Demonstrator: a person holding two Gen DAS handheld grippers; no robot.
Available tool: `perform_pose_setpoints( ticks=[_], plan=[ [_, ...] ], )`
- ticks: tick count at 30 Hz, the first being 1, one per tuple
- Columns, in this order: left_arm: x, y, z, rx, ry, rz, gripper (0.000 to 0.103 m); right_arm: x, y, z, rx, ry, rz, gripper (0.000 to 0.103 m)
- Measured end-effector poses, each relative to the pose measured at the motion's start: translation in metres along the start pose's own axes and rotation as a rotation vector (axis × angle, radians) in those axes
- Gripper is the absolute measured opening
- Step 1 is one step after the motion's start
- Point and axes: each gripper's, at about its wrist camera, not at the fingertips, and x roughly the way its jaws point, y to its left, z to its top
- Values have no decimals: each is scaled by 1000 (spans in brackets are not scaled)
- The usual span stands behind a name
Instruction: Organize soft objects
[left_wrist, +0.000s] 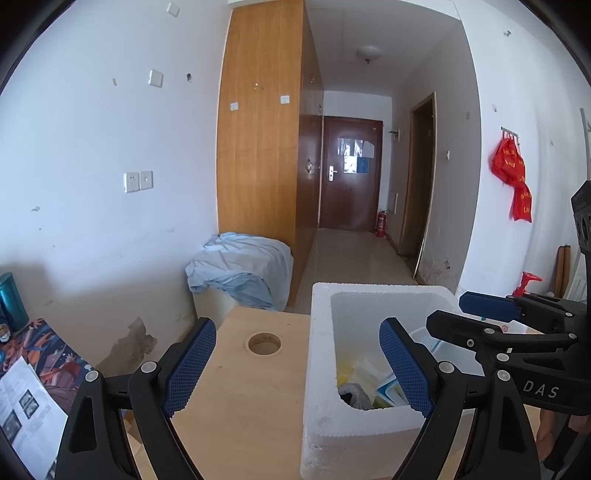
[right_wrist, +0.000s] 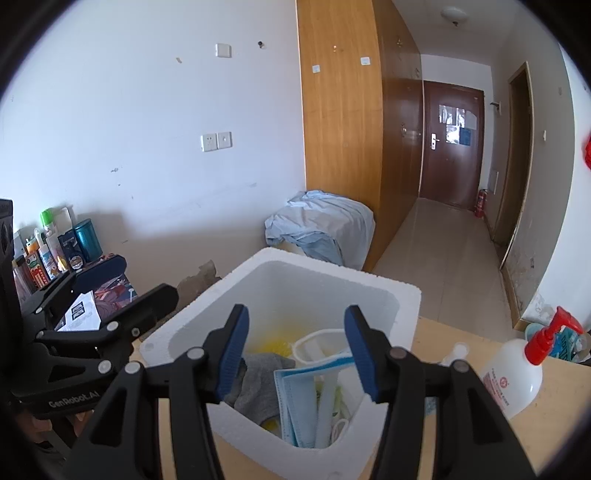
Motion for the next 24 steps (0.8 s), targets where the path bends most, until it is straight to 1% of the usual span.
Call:
perform_pose_setpoints(
  ticks=[5,6,8,12,19,21,23,24],
  plan=[
    [-7,-2,1,4,-8,-3,90,-6,2,0,1,-6,-2,59],
    [-8,-3,1,6,-8,-5,90,-7,2,0,5,-9,-4,59],
    [-12,-5,1,6,-12,-8,90,-10,2,-2,10,-10,-5,65],
    [-21,-8,2,10,-22,-10,90,-16,2,-3,13,-14,-16,68],
    [-41,-17,1,11,-26,-33,92,-43,-3,-10,38,-41,-50,86],
    [-49,-22,-1,15,-32,-41,96,-51,-4,-13,47,-47,-68,90],
    [-57,-26,-2,19,-41,-51,100,-59,-7,-16,55,-56,-81,97],
    [-62,-29,-4,19,-44,-62,102,-66,-10,-21,66,-65,-92,98]
  ],
)
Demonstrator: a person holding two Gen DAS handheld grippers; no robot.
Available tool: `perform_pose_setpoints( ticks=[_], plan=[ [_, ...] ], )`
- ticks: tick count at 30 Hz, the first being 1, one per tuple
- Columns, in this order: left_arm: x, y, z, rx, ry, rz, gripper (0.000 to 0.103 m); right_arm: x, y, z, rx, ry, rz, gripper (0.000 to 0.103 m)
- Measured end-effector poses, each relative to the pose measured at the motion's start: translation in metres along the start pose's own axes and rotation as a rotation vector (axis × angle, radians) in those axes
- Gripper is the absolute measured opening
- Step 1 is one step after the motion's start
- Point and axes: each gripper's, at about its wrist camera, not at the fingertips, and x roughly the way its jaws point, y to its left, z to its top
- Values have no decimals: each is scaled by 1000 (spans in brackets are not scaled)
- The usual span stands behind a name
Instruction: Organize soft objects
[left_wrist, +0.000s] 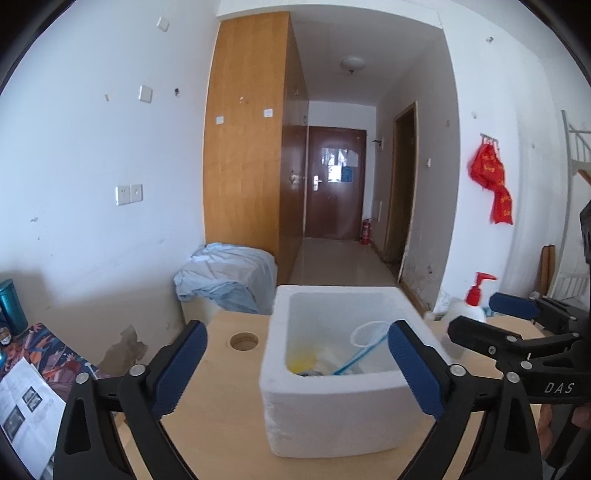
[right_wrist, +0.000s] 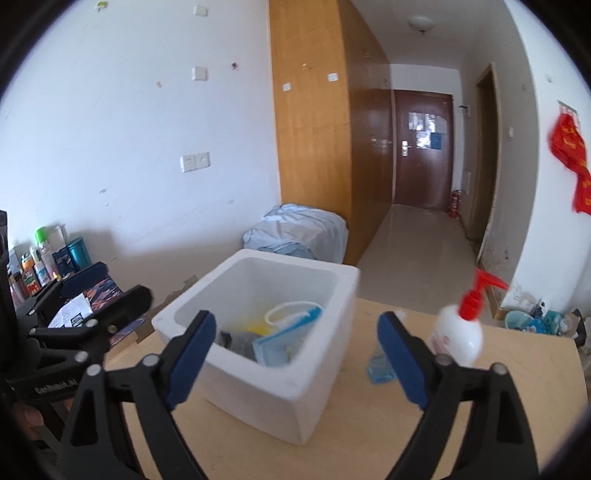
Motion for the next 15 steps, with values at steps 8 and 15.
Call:
perform_pose_setpoints(
  ticks=[8,15],
  plan=[
    [-22,-20,-11,1,24,-38,103,-30,-23,-28,83,12,-60,99],
    [-45,-38,-21,16,27,-74,103,-62,-36,-45,133,-8,-96,99]
  ],
)
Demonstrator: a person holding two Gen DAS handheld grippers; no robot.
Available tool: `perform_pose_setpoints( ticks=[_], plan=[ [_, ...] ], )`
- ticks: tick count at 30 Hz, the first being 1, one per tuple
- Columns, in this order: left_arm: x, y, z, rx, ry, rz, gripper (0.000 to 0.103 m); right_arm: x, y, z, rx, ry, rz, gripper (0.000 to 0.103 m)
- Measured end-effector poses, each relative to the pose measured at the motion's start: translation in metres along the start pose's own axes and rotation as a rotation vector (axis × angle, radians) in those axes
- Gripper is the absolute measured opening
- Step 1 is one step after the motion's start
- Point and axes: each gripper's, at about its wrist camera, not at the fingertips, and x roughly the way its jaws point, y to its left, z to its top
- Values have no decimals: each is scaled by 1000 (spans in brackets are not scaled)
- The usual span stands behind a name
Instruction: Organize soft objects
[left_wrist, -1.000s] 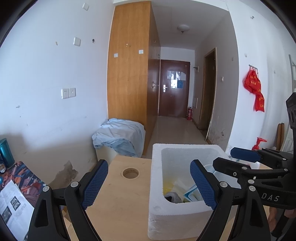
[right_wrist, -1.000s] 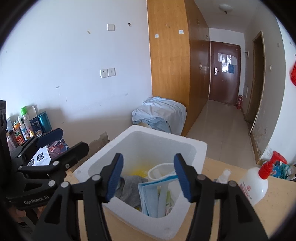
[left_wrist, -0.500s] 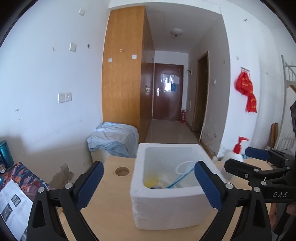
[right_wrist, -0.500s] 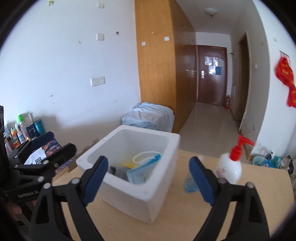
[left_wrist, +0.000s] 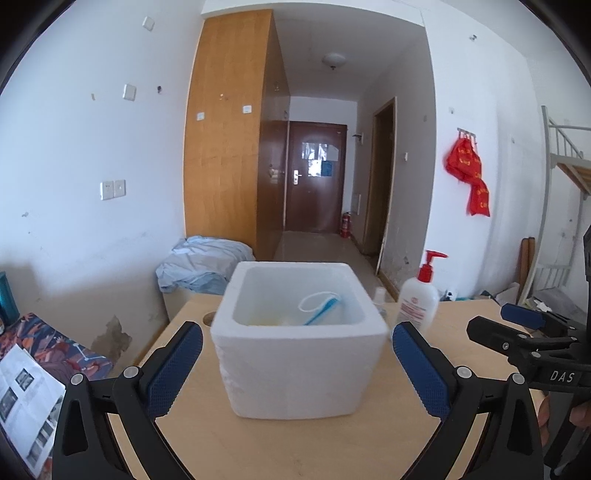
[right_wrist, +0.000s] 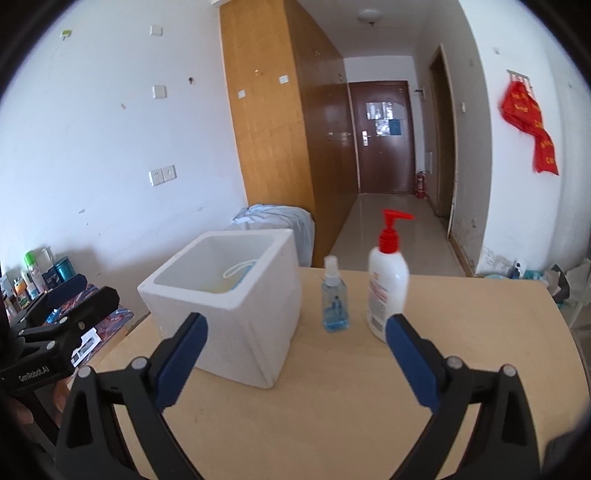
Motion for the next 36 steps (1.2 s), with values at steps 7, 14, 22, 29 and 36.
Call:
perform_pose_setpoints(
  ticks=[7,14,22,29,36],
  plan=[
    [-30,-18,-12,12,-18,-38,103,-40,-15,-23,51,-39,-25,99],
    [-71,-30,-26,21,-58,-64,103,-82,-16,-43,67,-80,-58,99],
    [-124,-41,-44,46,-137,-90,103,-133,-4,-63,67,-158,-79,99],
    [-160,-43,-61,61,-179,-107,103,-166,13,-84,50,-220,-93,101],
    [-186,-43,-83,67,-208,-106,103,-189,24,-111,38,-264,-93,102]
  ],
)
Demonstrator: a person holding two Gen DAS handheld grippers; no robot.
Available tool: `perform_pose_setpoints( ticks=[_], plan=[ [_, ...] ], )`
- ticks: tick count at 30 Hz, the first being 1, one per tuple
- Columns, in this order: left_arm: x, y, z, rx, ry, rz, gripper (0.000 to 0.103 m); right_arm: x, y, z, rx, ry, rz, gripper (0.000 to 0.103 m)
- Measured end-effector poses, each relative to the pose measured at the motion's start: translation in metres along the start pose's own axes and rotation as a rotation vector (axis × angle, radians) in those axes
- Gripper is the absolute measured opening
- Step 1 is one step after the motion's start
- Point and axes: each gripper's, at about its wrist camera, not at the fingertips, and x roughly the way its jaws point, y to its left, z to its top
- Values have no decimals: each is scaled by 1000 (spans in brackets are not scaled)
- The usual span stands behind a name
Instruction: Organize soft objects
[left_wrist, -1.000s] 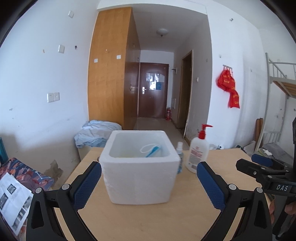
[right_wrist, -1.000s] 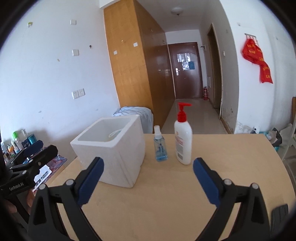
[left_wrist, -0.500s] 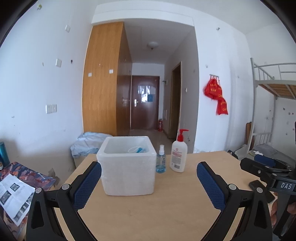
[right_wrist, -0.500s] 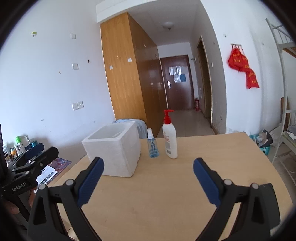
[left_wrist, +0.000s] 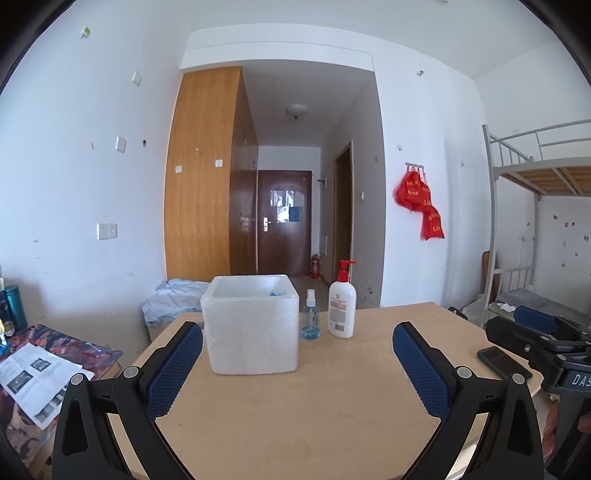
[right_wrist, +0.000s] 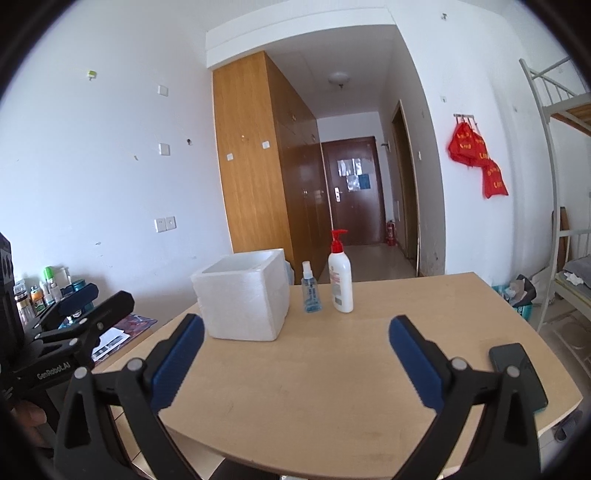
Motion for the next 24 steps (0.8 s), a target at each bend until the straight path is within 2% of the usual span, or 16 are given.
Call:
perform_pose_setpoints(
  ticks=[8,11,17,24],
  plan=[
    [-33,-4,-29,-5,-41,-3,103,-29,9,-24,-26,-66,-6,103],
    [-42,-2,-38,-23,-54,7,103,-33,12,-33,-31,-65,-1,103],
    [-41,-5,-49,-17,-35,27,103,-33,16,-42,-51,-53,-3,103],
    [-40,-2,-56,-10,-15,11,103,-30,20,-42,-40,-47,-27,103]
  ],
)
